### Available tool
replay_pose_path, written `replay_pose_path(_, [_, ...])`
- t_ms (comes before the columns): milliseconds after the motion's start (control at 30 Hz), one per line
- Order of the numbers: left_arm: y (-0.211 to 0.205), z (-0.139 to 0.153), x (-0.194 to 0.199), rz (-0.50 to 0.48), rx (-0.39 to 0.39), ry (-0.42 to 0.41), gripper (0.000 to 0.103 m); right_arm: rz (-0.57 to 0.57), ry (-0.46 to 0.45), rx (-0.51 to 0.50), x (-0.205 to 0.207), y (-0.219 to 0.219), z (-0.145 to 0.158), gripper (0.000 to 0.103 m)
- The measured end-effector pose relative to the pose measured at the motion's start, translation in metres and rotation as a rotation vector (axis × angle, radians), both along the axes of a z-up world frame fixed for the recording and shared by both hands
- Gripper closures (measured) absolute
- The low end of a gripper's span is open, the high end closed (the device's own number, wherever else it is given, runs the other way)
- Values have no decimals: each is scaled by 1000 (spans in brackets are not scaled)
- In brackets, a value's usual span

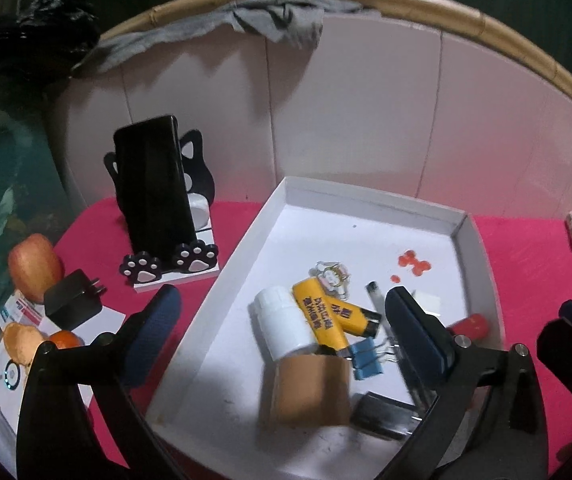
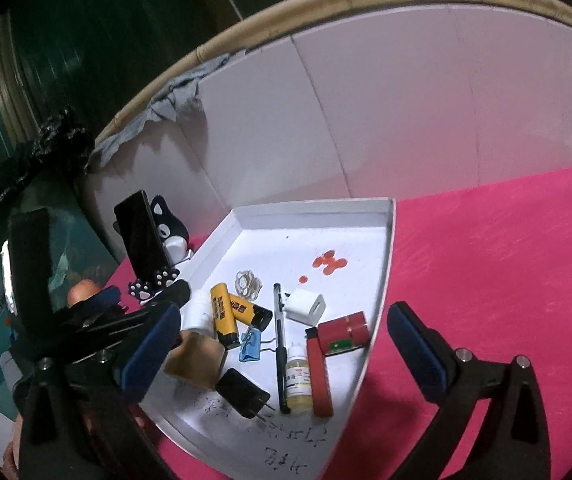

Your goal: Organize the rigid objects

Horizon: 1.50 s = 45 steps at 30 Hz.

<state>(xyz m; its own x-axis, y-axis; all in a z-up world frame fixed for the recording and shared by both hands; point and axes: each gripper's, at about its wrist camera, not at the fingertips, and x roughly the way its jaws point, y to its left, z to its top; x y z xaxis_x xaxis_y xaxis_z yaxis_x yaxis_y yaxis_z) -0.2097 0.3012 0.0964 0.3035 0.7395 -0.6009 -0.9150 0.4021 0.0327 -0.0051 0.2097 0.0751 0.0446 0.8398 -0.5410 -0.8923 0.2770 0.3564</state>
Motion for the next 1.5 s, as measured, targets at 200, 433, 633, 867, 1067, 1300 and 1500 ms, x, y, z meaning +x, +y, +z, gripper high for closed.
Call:
replay_pose_path(200, [-31, 18, -2, -24, 35, -31, 0, -25, -7, 44, -2, -20, 13, 0])
replay_pose_path(433, [-67, 42, -5, 10, 88, -3, 0, -17, -100, 73, -16, -42, 37, 0])
replay_pose_path(633, [-94, 59, -16, 33, 122, -3, 0, -6, -166, 115, -28, -64, 58, 0])
replay_pose_path(867, [-123, 76, -32, 57, 161, -47, 0, -90, -304, 127, -41, -89, 72, 0])
replay_pose_path(1067, [-148, 79, -55, 43, 181, -126, 0, -162, -338, 69, -42, -104, 75, 0])
replay_pose_path(1300, [-165, 74, -73, 59, 123, -153, 0, -232, -353, 29, -49, -123, 79, 0])
replay_pose_path(1500, [-187, 75, -74, 31, 125, -117, 0, -175, -338, 53, -57, -145, 83, 0])
